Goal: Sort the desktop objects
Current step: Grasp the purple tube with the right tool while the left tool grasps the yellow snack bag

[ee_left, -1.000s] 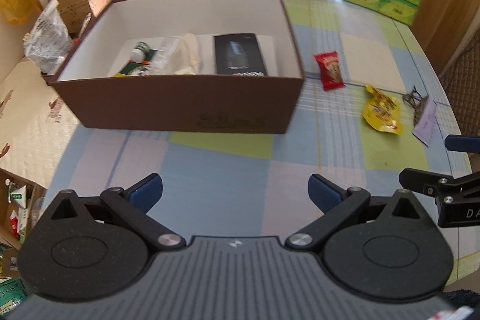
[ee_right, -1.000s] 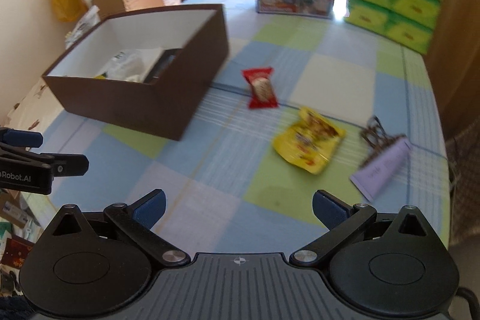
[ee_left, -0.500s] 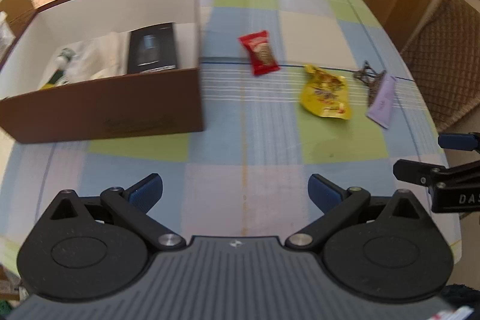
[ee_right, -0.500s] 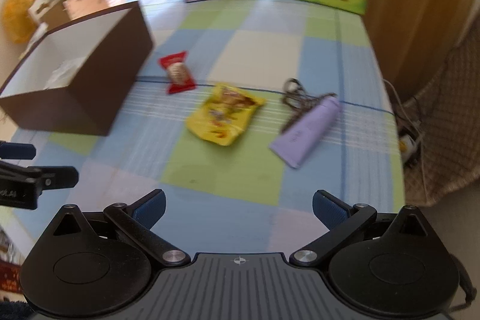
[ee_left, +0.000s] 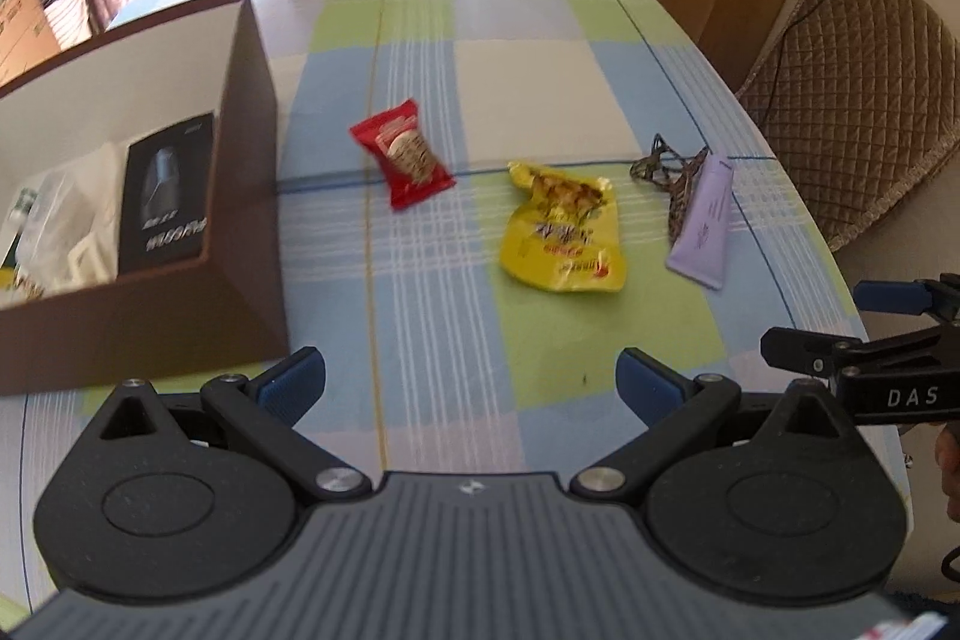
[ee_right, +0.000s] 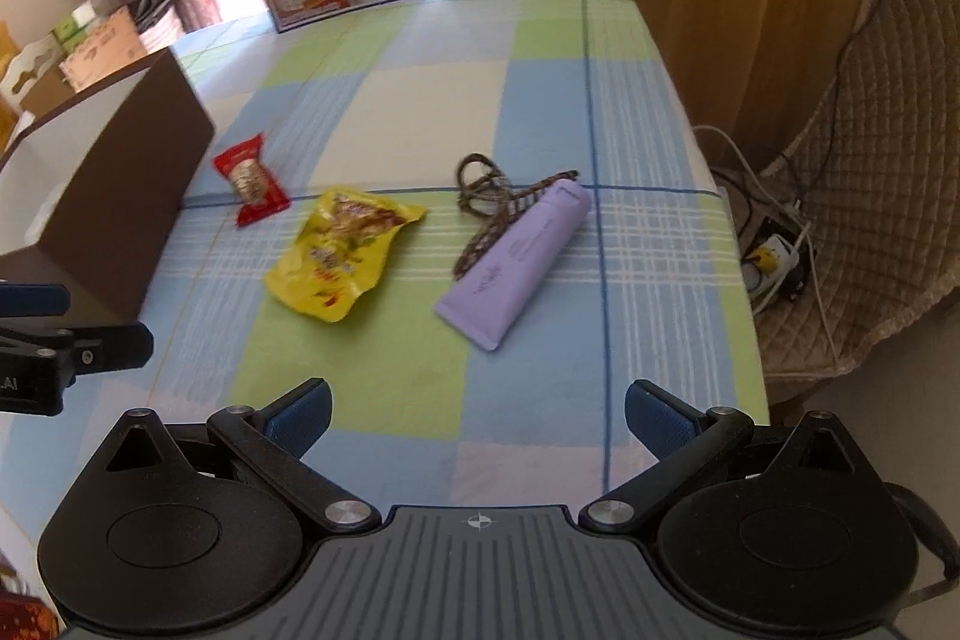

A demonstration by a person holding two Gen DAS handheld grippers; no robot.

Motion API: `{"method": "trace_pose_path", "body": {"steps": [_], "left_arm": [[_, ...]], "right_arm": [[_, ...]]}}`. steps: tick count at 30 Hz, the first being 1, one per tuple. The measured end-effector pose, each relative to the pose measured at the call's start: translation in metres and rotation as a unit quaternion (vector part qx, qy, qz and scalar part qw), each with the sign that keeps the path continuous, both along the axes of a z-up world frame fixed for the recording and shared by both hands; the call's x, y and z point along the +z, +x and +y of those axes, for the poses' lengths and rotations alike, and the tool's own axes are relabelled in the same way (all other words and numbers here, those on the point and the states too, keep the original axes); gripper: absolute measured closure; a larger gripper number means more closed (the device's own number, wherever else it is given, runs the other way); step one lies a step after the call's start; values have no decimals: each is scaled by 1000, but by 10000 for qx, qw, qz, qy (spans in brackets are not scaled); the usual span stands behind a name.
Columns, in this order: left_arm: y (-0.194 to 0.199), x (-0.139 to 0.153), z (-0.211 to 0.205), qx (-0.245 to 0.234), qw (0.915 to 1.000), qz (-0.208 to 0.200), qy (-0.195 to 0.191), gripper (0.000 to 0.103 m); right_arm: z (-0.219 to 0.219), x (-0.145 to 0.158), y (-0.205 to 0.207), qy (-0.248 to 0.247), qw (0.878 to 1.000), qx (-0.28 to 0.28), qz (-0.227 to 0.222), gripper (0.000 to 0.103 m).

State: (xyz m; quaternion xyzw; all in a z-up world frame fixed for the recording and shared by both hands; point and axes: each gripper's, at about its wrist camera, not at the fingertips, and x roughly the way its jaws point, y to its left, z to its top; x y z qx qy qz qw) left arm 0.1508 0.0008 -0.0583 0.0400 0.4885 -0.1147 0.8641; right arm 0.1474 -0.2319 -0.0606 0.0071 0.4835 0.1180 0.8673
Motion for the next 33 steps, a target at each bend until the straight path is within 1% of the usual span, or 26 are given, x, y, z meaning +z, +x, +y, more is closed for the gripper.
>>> {"method": "trace_pose_path", "body": {"steps": [5, 10, 12, 14, 20, 23, 25, 27, 28, 29, 31, 33], "left_arm": [[17, -6, -12, -163, 9998, -89, 52, 2], [32, -16, -21, -286, 9995, -79, 96, 3], [39, -20, -24, -300, 9995, -72, 119, 3], [47, -24, -28, -318, 9994, -84, 120, 4], [68, -34, -40, -404, 9990, -122, 152, 5], [76, -38, -45, -447, 9988, -106, 155, 7], [81, -41, -48, -465, 9987, -92, 158, 7], [86, -44, -51, -477, 9987, -59, 174, 7], [88, -46, -52, -486, 9987, -47, 178, 7], [90, -48, -53, -496, 9986, -35, 181, 7], [94, -51, -56, -525, 9984, -10, 195, 8], [97, -55, -59, -544, 9983, 21, 214, 8]], "right_arm": [[-9, -7, 16, 5, 9998, -216, -37, 2], [-10, -15, 37, -60, 9991, -398, -137, 2], [-10, -20, 45, -86, 9989, -429, -182, 5], [-8, -24, 55, -122, 9987, -460, -205, 19], [-8, -36, 84, -37, 9974, -707, -136, 40], [-8, -41, 98, -84, 9967, -794, -114, 46], [-9, -45, 106, -25, 9968, -795, -78, 48], [-9, -48, 113, 3, 9971, -759, -44, 51], [-9, -49, 115, 16, 9975, -705, -22, 58], [-8, -50, 117, 16, 9979, -654, -5, 61], [-7, -53, 118, -42, 9985, -537, 48, 66], [-5, -53, 116, -247, 9992, -328, 6, 69]]}}
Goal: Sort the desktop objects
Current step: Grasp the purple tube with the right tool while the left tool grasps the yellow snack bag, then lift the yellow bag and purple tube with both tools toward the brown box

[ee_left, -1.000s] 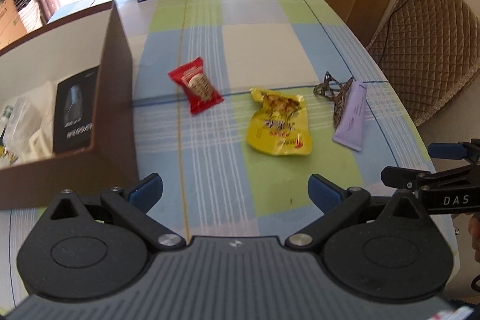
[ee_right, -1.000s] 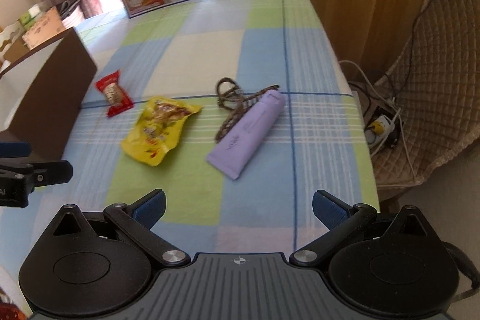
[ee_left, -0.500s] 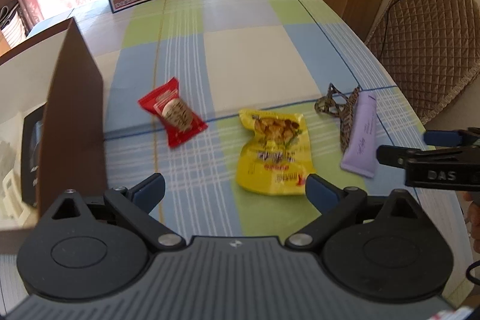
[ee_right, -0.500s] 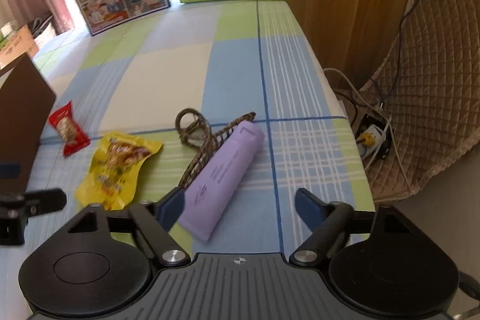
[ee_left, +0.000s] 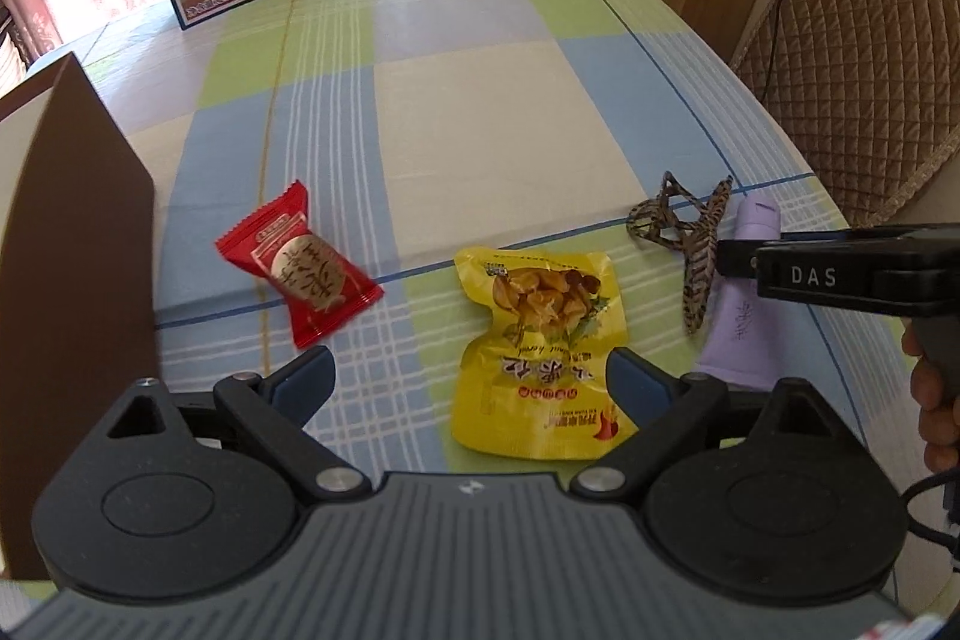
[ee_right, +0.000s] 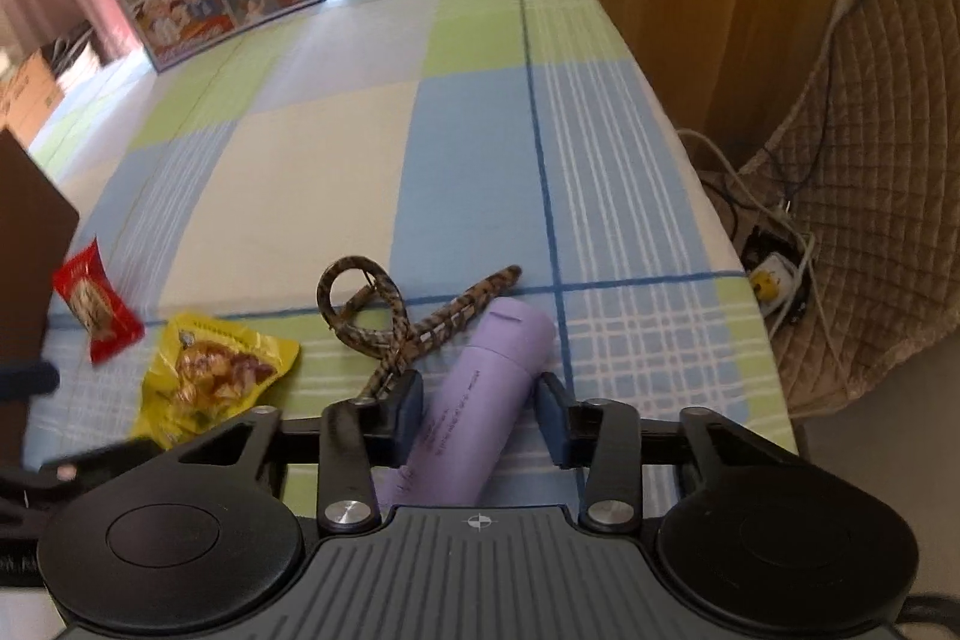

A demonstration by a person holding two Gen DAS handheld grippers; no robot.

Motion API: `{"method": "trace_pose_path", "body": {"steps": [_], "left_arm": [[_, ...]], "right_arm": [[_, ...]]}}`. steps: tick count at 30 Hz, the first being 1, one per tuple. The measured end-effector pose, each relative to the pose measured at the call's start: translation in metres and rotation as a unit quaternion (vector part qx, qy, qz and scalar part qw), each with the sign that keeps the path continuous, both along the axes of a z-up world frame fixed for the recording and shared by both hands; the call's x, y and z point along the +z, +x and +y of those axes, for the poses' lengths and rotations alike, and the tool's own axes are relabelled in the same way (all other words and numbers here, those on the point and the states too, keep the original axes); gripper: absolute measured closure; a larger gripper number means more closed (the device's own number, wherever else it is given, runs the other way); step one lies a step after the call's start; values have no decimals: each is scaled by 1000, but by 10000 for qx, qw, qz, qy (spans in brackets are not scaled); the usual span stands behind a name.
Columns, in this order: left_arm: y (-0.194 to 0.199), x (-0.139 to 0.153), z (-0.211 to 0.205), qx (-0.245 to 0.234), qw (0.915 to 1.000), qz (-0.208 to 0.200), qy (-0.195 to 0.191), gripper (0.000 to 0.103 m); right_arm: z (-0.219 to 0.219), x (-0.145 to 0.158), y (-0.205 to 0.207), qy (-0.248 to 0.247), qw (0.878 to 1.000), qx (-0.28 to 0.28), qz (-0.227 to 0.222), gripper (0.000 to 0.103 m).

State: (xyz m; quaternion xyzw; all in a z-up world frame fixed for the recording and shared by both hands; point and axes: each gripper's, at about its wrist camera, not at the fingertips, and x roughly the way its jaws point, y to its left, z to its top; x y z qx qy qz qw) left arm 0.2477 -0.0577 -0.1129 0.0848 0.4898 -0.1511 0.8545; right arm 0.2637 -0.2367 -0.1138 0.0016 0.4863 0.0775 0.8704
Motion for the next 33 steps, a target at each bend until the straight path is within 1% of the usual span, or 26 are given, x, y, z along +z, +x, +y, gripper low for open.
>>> {"method": "trace_pose_path", "body": {"steps": [4, 10, 18, 19, 20, 21, 23, 25, 27, 29, 33], "left_arm": [[6, -6, -6, -81, 10000, 53, 16, 8], [13, -16, -19, -255, 9996, 111, 28, 8], [22, -38, -38, -358, 9988, 177, 278, 9], [22, -38, -37, -350, 9990, 156, 230, 12], [21, -38, -36, -351, 9992, 154, 147, 18], [21, -38, -35, -350, 9992, 177, 59, 21], [21, -37, -34, -311, 9993, 175, 77, 22], [22, -38, -36, -191, 9996, 209, 71, 20], [21, -37, -37, -196, 9996, 166, 65, 22], [17, -36, -37, -254, 9996, 95, 15, 35], [10, -35, -32, -301, 9995, 90, 7, 35]], "right_arm": [[-7, -1, -6, -42, 9998, 192, -8, 74], [-19, -3, -15, 7, 9998, 200, -21, 74], [-21, -3, -17, 41, 9995, 288, -104, 74], [-21, -4, -18, 29, 9995, 297, -117, 74], [-19, -4, -18, 1, 9994, 318, -128, 74], [-18, -4, -19, -34, 9993, 341, -139, 74], [-17, -4, -19, -85, 9991, 373, -154, 74], [-17, -4, -19, -103, 9990, 396, -160, 74], [-17, -5, -20, -118, 9988, 438, -166, 74], [-17, -5, -20, -156, 9985, 489, -181, 74], [-11, -6, -24, -336, 9972, 620, -246, 74]]}}
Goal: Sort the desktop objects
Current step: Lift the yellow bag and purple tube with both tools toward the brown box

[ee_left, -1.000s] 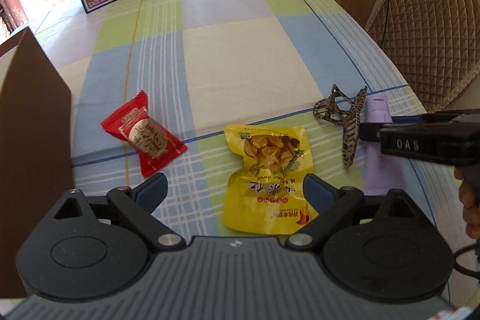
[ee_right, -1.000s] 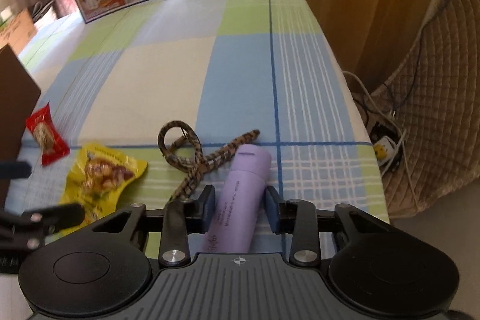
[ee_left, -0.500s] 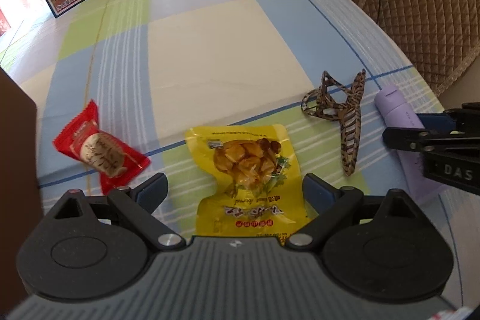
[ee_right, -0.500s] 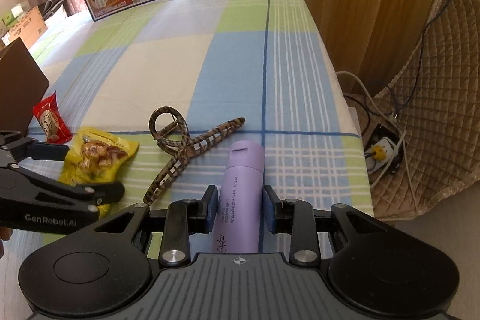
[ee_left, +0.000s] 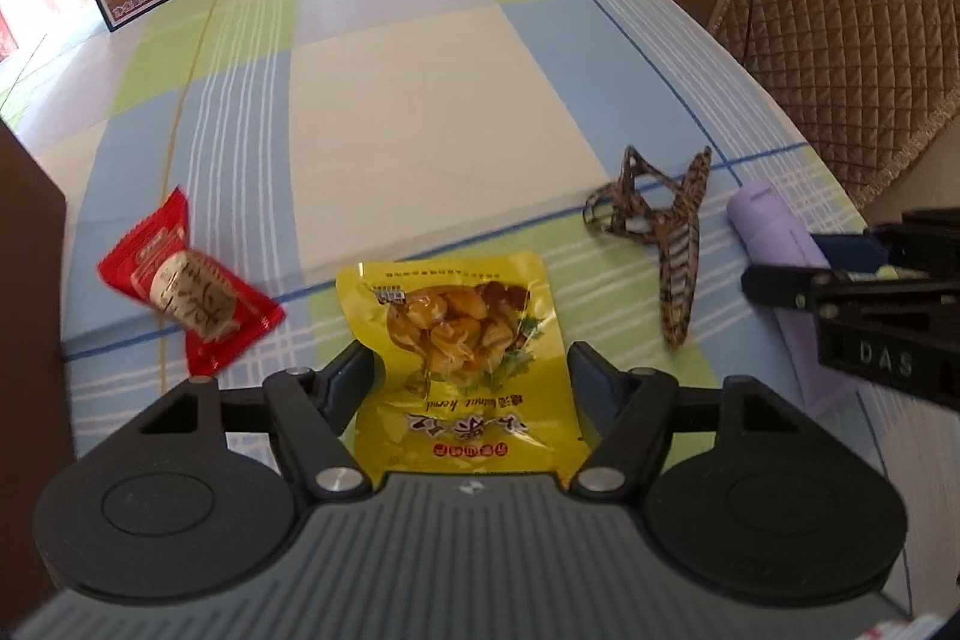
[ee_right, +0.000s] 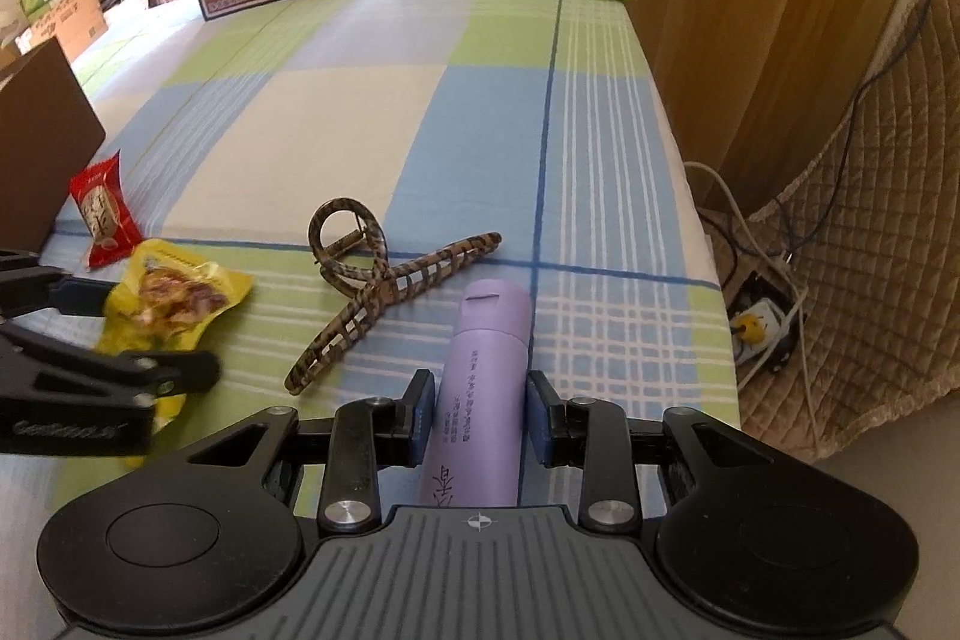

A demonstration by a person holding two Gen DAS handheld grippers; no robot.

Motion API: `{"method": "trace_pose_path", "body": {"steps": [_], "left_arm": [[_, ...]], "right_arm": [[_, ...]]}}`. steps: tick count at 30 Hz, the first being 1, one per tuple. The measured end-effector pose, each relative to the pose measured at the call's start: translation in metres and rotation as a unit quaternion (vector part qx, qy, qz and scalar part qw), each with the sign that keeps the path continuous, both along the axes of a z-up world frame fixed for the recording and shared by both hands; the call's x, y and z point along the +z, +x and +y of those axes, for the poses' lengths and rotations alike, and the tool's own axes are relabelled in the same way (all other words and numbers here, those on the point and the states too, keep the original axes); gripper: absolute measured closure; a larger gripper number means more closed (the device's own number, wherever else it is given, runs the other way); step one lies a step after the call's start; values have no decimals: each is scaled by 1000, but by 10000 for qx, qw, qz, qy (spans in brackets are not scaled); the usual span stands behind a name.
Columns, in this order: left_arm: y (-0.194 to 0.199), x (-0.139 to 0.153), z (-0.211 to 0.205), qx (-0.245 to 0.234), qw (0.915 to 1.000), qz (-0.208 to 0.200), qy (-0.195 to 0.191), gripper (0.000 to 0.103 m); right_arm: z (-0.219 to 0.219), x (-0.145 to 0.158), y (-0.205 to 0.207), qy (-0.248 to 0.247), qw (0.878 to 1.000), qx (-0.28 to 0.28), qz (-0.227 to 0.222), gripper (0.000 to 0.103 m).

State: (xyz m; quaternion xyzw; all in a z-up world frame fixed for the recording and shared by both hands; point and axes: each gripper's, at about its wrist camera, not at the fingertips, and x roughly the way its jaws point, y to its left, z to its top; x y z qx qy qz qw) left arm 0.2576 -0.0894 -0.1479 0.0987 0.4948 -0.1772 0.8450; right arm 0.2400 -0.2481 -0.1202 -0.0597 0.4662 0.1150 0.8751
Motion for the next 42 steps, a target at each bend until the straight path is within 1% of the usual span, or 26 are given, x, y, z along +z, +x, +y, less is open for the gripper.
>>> {"method": "trace_pose_path", "body": {"steps": [5, 12, 19, 27, 34, 42], "left_arm": [[-20, 3, 17, 93, 9999, 72, 50, 38], [-60, 8, 40, 38, 9997, 176, 163, 41], [-88, 11, 58, 148, 9993, 329, 82, 43], [-109, 16, 74, 247, 9990, 372, 18, 45], [-127, 22, 97, 503, 9980, 385, -51, 47], [-146, 33, 131, 992, 9946, 297, -72, 47]], "right_arm": [[6, -1, -11, -22, 9999, 153, -26, 74], [13, 1, -37, -36, 9991, 406, 135, 75], [27, 4, -62, -64, 9972, 649, 369, 75], [38, 7, -91, 135, 9937, 946, 579, 76], [55, 8, -112, 270, 9897, 1216, 703, 76], [87, 10, -120, 366, 9828, 1675, 687, 76]]}}
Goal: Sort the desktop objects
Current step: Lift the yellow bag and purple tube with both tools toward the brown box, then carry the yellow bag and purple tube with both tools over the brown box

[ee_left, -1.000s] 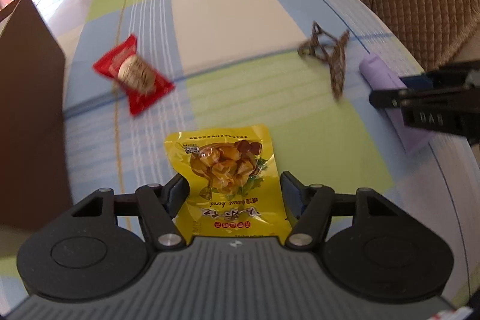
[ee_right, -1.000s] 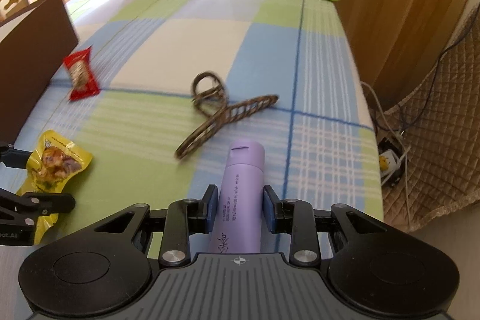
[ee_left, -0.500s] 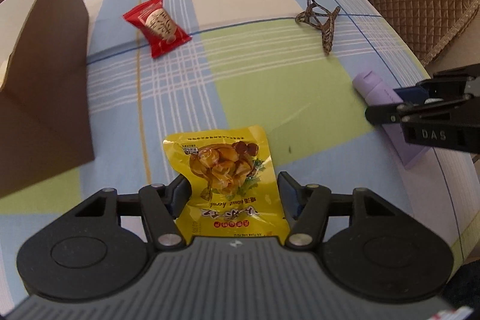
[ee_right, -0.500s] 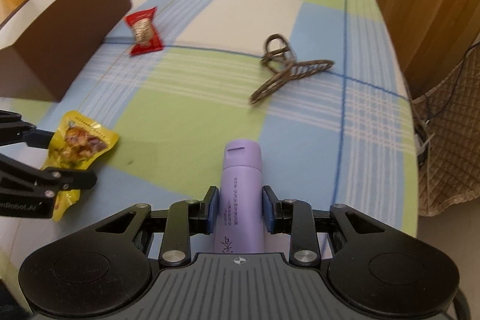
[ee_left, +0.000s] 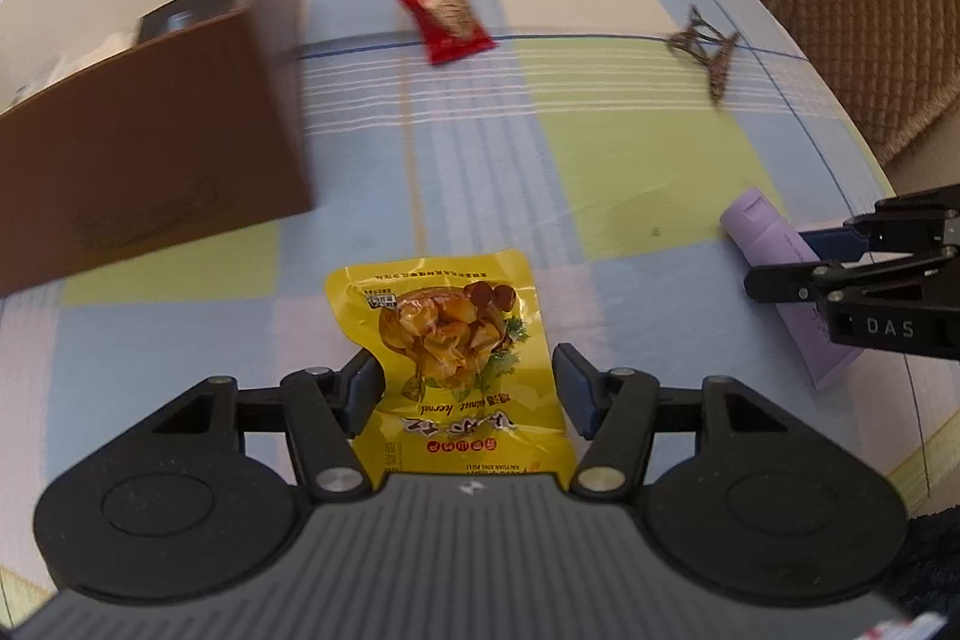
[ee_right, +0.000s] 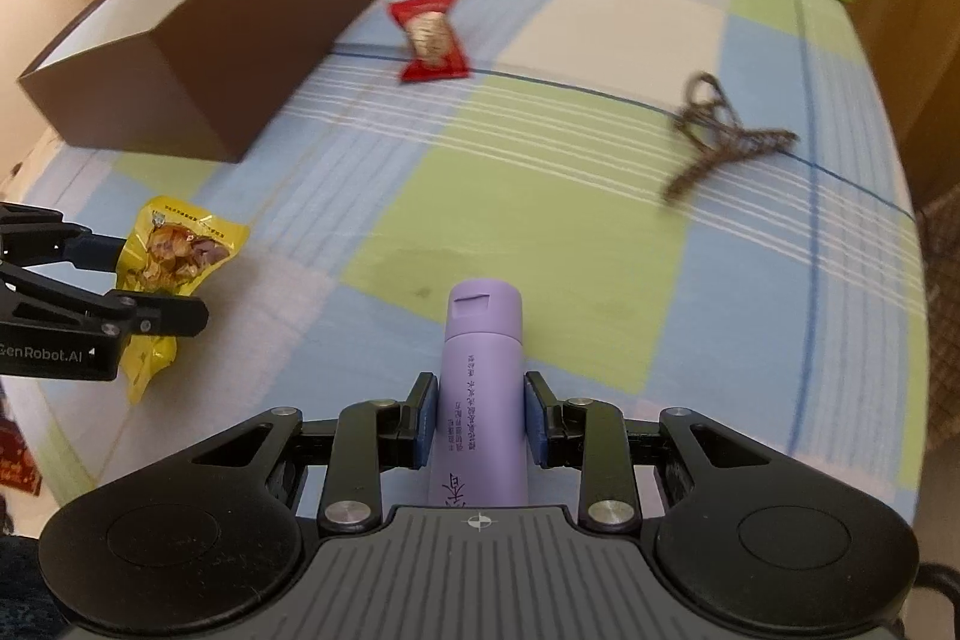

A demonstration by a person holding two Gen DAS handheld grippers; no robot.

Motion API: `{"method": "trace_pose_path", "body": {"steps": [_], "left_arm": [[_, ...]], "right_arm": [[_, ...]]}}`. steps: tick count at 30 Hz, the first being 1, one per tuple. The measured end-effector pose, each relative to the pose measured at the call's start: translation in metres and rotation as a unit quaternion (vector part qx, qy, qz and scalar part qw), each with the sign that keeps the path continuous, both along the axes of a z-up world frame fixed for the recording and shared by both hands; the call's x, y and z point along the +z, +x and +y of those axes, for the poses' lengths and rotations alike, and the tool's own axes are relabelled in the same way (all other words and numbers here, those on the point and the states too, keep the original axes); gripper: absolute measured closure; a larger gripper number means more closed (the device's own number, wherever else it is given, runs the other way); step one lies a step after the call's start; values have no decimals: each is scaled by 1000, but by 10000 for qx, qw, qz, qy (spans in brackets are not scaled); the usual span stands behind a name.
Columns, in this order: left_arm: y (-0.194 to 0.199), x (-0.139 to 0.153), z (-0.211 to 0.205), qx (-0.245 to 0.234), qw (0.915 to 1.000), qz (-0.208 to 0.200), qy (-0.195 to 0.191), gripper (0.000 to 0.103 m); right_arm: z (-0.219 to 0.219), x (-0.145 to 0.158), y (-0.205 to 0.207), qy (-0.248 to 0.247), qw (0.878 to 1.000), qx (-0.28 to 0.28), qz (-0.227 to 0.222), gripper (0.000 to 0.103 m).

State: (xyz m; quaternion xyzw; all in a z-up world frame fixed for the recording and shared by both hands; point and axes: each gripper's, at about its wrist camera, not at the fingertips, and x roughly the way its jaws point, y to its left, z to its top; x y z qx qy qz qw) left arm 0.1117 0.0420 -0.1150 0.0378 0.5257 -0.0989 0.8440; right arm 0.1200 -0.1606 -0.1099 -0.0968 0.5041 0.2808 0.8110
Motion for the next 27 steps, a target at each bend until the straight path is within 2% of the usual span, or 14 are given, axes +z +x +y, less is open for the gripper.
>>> {"method": "trace_pose_path", "body": {"steps": [13, 27], "left_arm": [[-16, 17, 61, 824, 9965, -156, 17, 47], [-24, 37, 122, 1136, 9930, -337, -15, 47]], "right_arm": [[55, 16, -5, 201, 9980, 585, -110, 76], [119, 39, -21, 502, 9913, 1220, -27, 76]]}}
